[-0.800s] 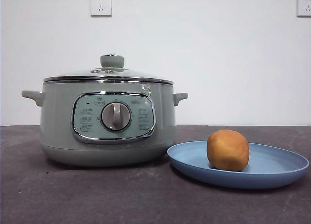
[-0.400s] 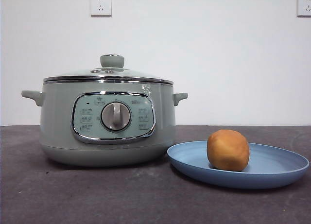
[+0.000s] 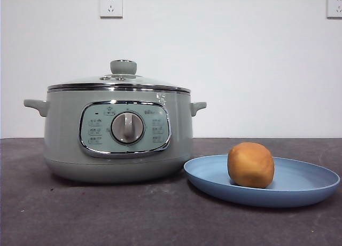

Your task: Take the potato out from the steamer,put the potato on the plate,close the lid

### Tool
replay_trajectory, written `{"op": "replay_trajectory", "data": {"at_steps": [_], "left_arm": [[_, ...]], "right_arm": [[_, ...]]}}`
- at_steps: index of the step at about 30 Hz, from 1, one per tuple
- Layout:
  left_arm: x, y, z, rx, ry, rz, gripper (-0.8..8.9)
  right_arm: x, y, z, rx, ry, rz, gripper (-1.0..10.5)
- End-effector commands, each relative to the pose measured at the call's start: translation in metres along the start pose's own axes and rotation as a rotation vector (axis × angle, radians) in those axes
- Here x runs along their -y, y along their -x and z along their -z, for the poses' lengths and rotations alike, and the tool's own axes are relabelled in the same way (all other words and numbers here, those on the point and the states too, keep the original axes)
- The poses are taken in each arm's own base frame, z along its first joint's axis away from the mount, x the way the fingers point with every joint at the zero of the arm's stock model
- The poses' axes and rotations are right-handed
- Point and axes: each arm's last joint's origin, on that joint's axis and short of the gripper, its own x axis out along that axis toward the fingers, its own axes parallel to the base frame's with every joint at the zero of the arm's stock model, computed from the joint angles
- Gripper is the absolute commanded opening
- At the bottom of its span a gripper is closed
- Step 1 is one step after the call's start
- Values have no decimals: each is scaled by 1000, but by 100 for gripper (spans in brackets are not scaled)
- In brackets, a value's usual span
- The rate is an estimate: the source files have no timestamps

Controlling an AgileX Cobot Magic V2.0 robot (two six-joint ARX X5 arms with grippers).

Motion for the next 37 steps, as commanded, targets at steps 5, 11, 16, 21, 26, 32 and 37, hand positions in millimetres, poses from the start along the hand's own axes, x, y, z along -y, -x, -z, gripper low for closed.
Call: {"op": "replay_trajectory", "data": {"at_steps": [5,11,16,21,26,32,37], "left_arm": [[0,-1,5,-11,6,-3,-4],[0,-1,5,-11,6,-3,-4],[0,-1,5,-11,6,-3,-4],[0,-1,5,-11,6,-3,-4],[0,-1,5,-11,6,-3,-4],[0,-1,5,-11,6,-3,-4],[0,-1,5,-11,6,-3,-4]], "right_arm": [[0,-1,1,0,-4,2,0],[4,5,-3,78,95,124,0],[13,21,-3,295,103,231,0],[28,24,19,518,130,356,0],[48,13,50,665,148,472,0],[68,-5,83,699,66,659,0],[79,-20,104,724,0,690,0]]}}
